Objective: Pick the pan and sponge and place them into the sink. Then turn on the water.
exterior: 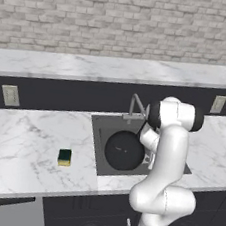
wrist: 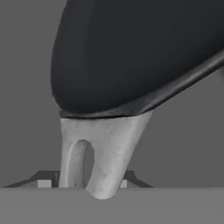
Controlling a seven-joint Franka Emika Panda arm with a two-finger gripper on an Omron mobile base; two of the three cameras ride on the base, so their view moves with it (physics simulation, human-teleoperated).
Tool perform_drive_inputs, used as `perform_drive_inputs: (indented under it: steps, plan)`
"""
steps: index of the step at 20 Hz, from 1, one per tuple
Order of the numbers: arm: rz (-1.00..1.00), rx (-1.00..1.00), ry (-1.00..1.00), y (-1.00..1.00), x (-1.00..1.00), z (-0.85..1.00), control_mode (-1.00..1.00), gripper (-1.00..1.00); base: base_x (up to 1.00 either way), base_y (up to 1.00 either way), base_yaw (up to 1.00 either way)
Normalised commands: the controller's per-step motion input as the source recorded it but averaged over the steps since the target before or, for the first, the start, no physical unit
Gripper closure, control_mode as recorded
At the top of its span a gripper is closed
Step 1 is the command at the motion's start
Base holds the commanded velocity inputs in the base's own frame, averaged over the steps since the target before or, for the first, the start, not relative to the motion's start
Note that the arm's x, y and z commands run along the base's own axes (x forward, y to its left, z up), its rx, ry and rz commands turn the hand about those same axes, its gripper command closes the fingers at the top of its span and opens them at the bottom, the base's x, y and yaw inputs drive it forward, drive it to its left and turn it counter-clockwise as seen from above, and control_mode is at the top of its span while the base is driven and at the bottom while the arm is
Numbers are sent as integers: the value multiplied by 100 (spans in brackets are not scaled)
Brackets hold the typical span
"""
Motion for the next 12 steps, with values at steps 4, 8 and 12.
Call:
perform_drive_inputs:
  steps: [4,8,12]
  plan:
    - [3,1,1,3,22,-15,-100,-100,0,0,0]
    - [4,3,-3,2,-2,8,-100,-100,0,0,0]
    - [4,5,-8,0,-5,57,-100,-100,0,0,0]
